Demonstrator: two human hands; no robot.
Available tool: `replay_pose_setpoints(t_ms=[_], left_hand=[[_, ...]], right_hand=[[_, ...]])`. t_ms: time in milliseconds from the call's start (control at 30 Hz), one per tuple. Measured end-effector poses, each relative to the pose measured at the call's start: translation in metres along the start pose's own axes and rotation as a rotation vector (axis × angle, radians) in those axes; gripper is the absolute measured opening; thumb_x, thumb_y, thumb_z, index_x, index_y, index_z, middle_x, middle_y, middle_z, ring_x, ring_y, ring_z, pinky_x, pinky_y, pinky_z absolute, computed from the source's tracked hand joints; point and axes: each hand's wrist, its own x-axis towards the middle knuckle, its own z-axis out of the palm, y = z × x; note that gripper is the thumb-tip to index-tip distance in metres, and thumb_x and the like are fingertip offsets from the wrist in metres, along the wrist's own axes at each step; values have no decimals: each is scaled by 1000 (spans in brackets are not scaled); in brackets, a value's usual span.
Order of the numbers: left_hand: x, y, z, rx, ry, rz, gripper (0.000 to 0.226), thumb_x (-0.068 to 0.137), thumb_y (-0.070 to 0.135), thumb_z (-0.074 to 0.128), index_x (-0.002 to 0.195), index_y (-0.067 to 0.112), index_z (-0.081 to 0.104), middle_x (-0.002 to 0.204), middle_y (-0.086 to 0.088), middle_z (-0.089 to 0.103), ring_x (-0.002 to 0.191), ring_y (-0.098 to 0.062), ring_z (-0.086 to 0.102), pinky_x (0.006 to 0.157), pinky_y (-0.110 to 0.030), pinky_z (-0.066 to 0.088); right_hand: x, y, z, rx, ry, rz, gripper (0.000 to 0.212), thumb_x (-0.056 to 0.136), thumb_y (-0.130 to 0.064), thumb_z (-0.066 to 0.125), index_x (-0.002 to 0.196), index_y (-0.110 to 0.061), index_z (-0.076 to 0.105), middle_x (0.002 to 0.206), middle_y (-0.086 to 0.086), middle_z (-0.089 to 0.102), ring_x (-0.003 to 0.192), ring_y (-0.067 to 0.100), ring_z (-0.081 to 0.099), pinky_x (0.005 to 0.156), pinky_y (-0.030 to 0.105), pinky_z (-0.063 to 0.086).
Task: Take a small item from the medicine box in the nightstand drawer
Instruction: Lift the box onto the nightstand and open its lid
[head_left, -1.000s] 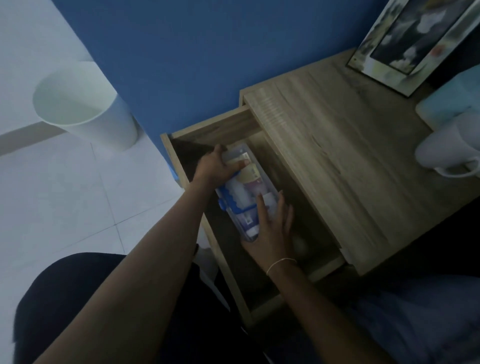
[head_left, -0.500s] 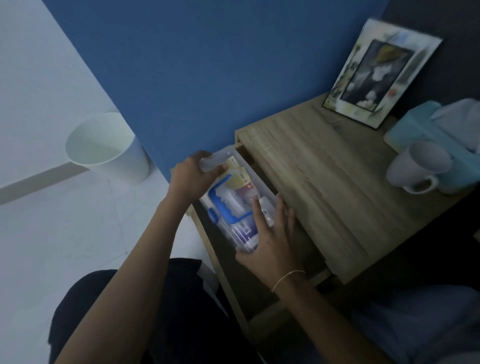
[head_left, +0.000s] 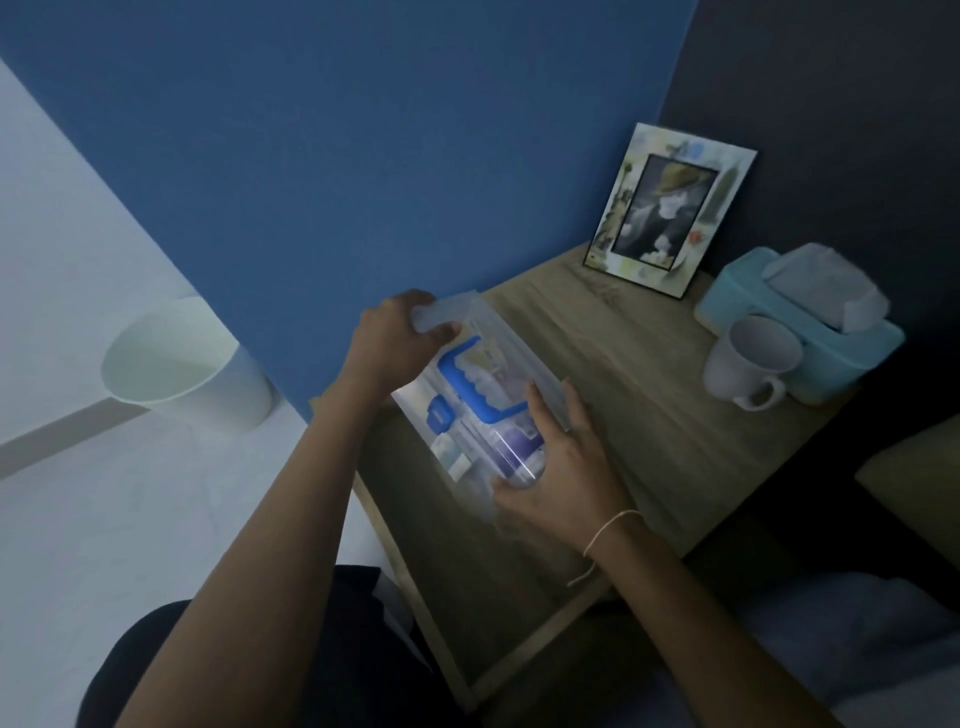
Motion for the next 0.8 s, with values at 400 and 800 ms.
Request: replay_pose_setpoints(t_ms=[400,800], left_hand=[[-7,5,58,-177,-51,-36,51,84,43,65,126,16,54,125,-8,62,117,-25,56,91,-25,38],[-33,1,93,428,35,467,55,99,43,23,144,13,31,156,-12,27,146,-30,17,119,-47,5]], right_hand=[[16,52,-31,-124,-4,24,110,57,-69,53,149,-40,1,161,1,-13,144,41,-13,110,63,23],[9,58,-4,-66,326,54,91,84,-64,44,151,-16,6,160,6,-5,147,23,-13,117,52,20]])
